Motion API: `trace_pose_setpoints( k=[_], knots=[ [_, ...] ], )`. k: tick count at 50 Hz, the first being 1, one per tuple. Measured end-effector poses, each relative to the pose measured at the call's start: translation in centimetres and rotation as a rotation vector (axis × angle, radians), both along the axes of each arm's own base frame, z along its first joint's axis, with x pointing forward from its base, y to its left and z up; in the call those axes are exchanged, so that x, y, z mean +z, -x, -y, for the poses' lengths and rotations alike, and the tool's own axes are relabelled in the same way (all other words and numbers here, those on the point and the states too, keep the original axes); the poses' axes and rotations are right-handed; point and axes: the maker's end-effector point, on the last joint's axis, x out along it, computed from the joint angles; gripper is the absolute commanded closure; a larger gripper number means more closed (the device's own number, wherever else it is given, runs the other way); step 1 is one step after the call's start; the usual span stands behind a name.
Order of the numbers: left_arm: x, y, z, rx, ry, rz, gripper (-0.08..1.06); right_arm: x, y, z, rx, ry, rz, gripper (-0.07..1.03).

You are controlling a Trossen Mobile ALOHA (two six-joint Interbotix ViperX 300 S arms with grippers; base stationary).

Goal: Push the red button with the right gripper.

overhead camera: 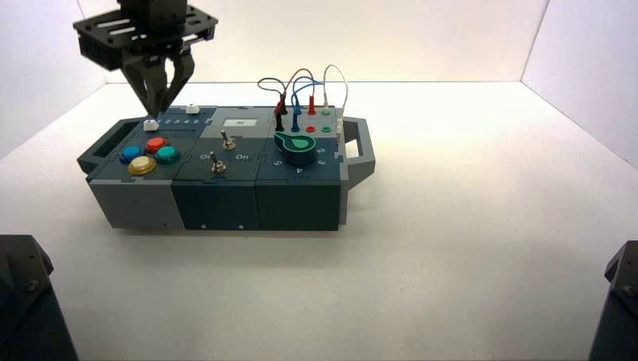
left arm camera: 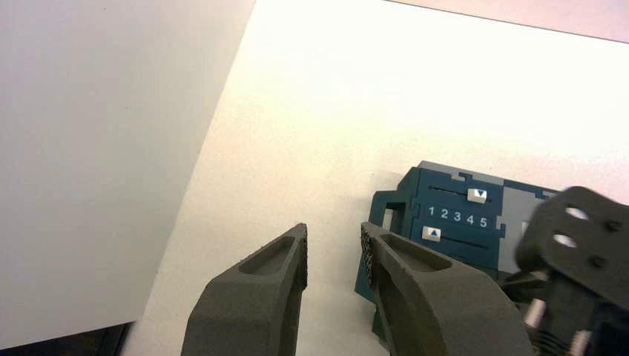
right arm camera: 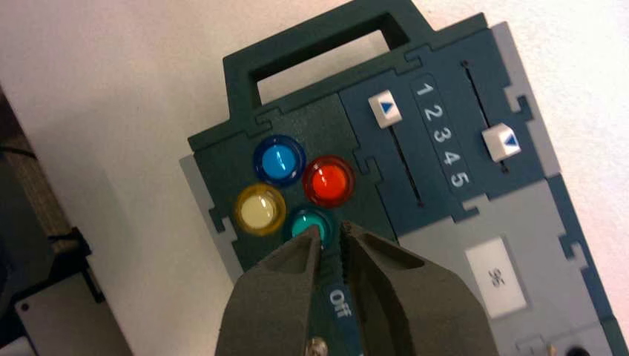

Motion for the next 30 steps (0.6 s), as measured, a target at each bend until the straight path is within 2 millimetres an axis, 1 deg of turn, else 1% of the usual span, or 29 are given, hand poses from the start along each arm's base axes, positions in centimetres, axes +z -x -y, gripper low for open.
trace_pose_setpoints(
  k=[5, 11, 15, 24, 30],
  knots=[
    [0.0, 0.0, 0.0, 0.000, 0.001, 0.000, 0.57, 0.0, -0.2, -0.5, 0.008, -0.006, -0.001, 0.86],
    [0.1, 0.1, 0.1, -0.002, 0.000, 0.005, 0.57, 0.5, -0.3, -1.1, 0.016, -0.017, -0.005, 0.86],
    [0.2, 0.1, 0.1, 0.000, 0.001, 0.008, 0.57, 0.3, -0.3, -1.3, 0.020, -0.011, -0.010, 0.88],
    [0.3, 0.1, 0.1, -0.001, 0.001, 0.012, 0.57, -0.9, -0.4, -1.5, 0.024, 0.017, -0.029, 0.89],
    [0.3, 0.1, 0.1, -0.003, -0.001, 0.011, 0.57, -1.2, -0.5, -1.7, 0.024, 0.022, -0.032, 0.89]
  ],
)
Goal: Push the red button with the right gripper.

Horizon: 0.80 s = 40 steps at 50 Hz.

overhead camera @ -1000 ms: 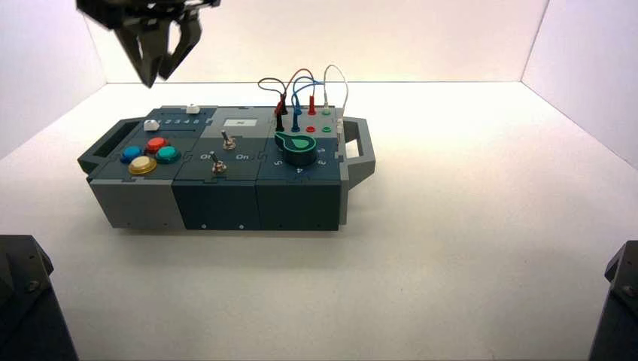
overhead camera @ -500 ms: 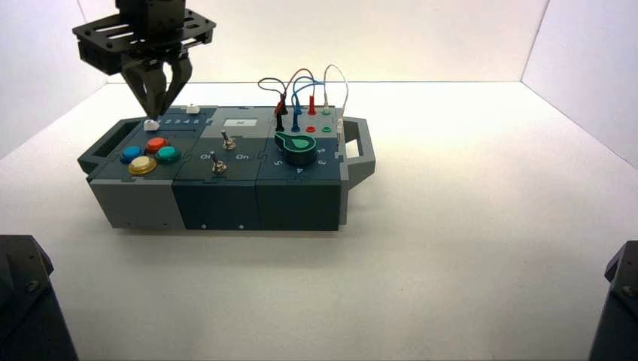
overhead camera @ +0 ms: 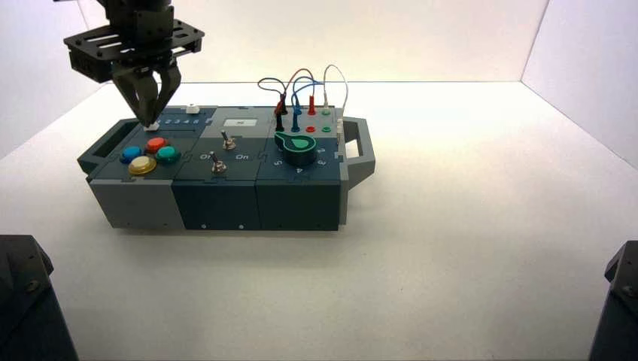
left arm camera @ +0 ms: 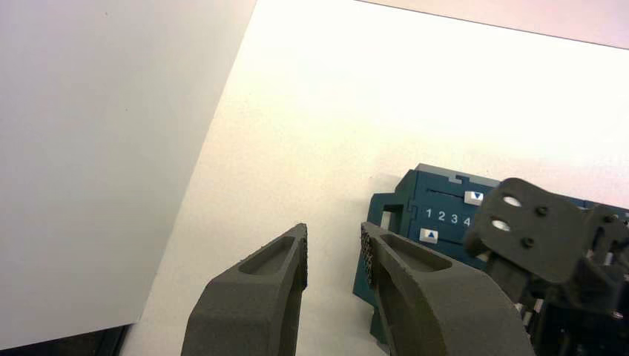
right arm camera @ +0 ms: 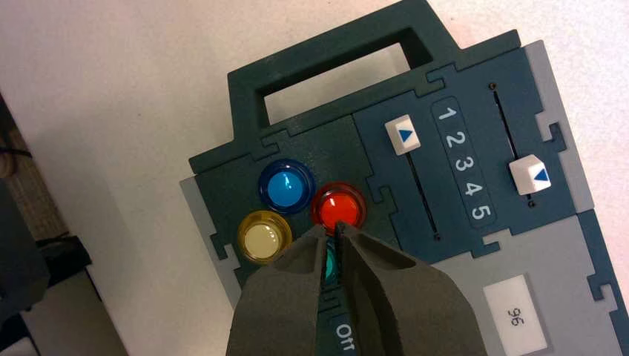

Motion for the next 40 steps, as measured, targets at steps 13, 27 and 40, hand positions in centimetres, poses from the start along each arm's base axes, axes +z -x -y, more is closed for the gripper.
trace_pose_setpoints(
  k=[13, 27, 40],
  knots=[
    [0.0, 0.0, 0.0, 0.003, 0.004, 0.001, 0.57, -0.3, 0.0, -0.1, 0.002, 0.006, -0.005, 0.91],
    [0.0, 0.0, 0.1, 0.001, 0.007, 0.002, 0.57, -1.5, -0.1, -0.3, 0.002, 0.022, -0.016, 0.97],
    [0.3, 0.1, 0.1, 0.000, 0.003, 0.014, 0.57, -1.0, -0.3, -0.8, 0.005, 0.023, -0.018, 0.98]
  ],
)
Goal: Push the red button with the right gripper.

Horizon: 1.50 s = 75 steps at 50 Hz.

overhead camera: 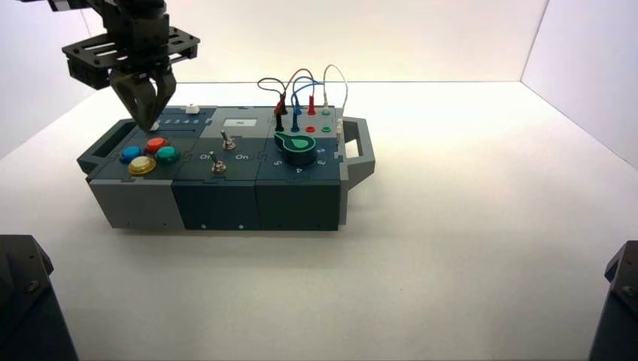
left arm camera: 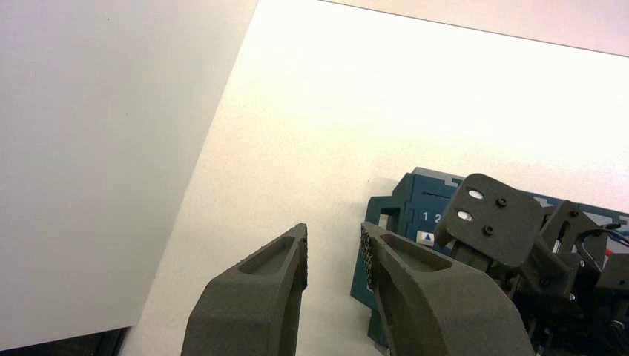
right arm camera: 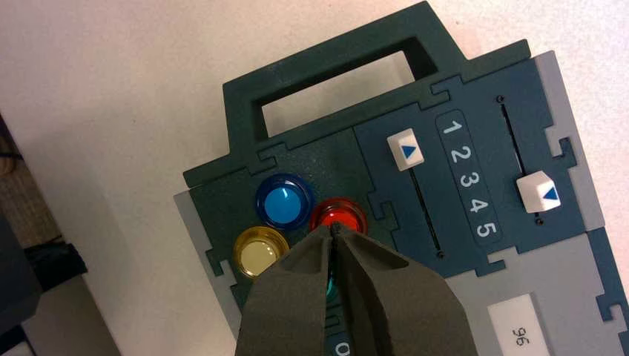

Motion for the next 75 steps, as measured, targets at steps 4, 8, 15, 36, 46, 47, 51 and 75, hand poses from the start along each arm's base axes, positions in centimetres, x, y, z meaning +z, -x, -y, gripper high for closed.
trace_pose_setpoints(
  k=[4, 8, 15, 36, 46, 47, 51, 75],
  knots=[
    [0.0, 0.0, 0.0, 0.001, 0.001, 0.000, 0.57, -0.1, 0.0, -0.1, 0.000, 0.001, -0.001, 0.98],
    [0.0, 0.0, 0.0, 0.000, 0.000, 0.000, 0.57, -0.4, -0.1, -0.1, 0.001, 0.008, -0.005, 0.98],
    [0.0, 0.0, 0.0, -0.003, -0.001, 0.000, 0.57, -0.5, -0.2, -0.2, 0.000, 0.011, -0.005, 0.98],
    [0.0, 0.0, 0.1, -0.006, -0.001, 0.000, 0.57, -2.1, -0.9, 0.7, -0.017, 0.044, -0.027, 0.98],
    [0.0, 0.0, 0.1, -0.006, -0.001, 0.000, 0.57, -2.1, -0.9, 0.7, -0.017, 0.047, -0.029, 0.98],
    [0.0, 0.0, 0.1, -0.008, -0.004, -0.001, 0.57, -2.1, -0.9, 0.7, -0.017, 0.049, -0.028, 0.98],
    [0.0, 0.0, 0.1, -0.007, -0.001, 0.000, 0.57, -2.2, -0.9, 0.7, -0.017, 0.050, -0.030, 0.98],
    [0.0, 0.0, 0.1, -0.008, -0.002, -0.002, 0.57, -1.8, -0.9, 0.7, -0.019, 0.049, -0.031, 0.98]
  ],
)
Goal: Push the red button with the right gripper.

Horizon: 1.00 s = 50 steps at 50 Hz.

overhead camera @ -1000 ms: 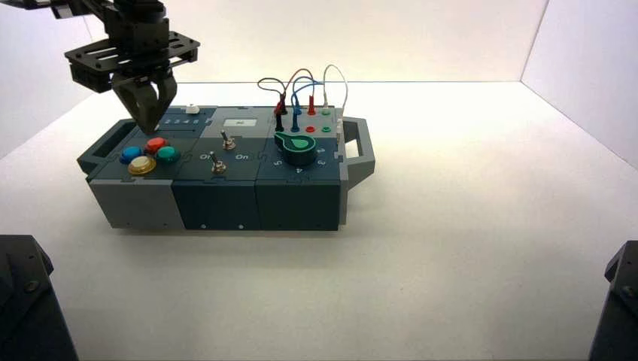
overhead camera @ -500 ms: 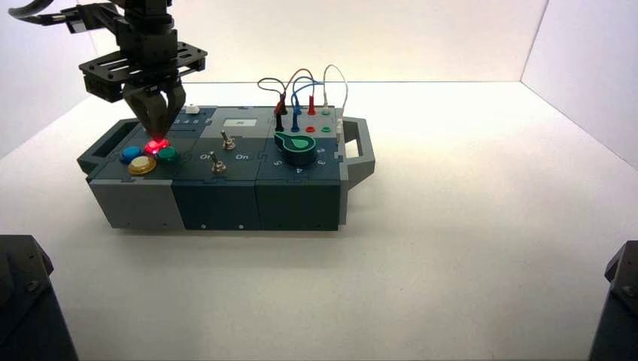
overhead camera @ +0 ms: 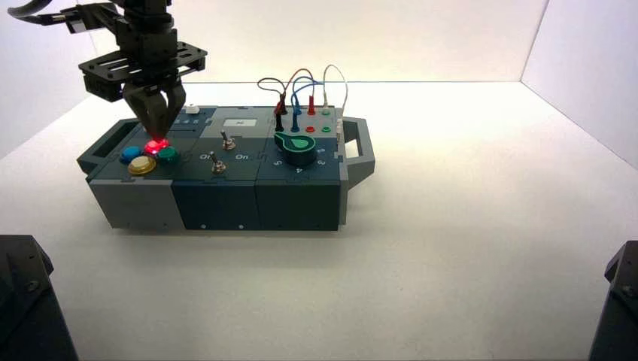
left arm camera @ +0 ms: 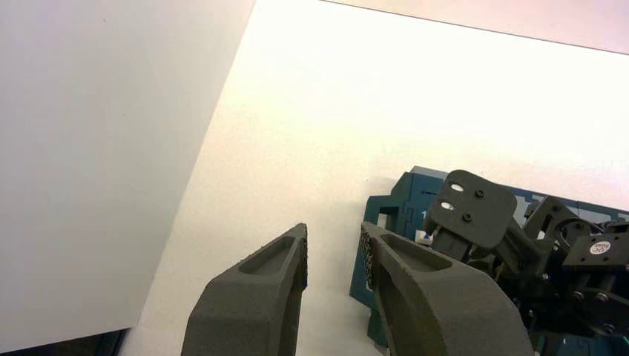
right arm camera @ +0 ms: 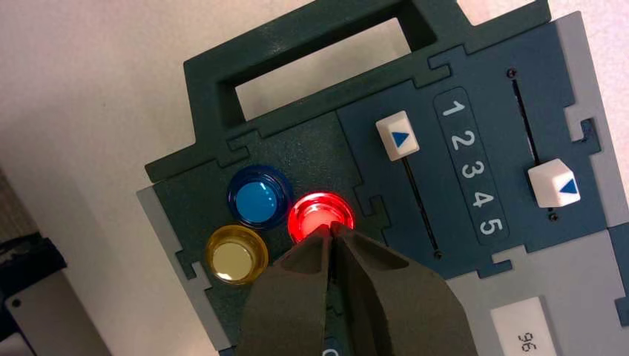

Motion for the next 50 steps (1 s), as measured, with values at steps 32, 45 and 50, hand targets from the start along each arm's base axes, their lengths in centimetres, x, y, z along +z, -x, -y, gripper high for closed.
trace_pose_setpoints(
  k=[32, 45, 50],
  knots=[
    [-0.3, -0.2, 0.0, -0.003, 0.004, -0.012, 0.57, 6.5, -0.6, 0.4, -0.012, -0.084, 0.053, 0.98],
    [-1.1, -0.5, 0.0, -0.006, 0.013, -0.042, 0.57, 10.2, -0.7, 2.7, -0.030, -0.111, 0.085, 0.98],
    [-1.2, -0.7, 0.1, -0.012, 0.015, -0.045, 0.57, 11.9, -0.2, 3.4, -0.029, -0.132, 0.101, 0.98]
  ],
)
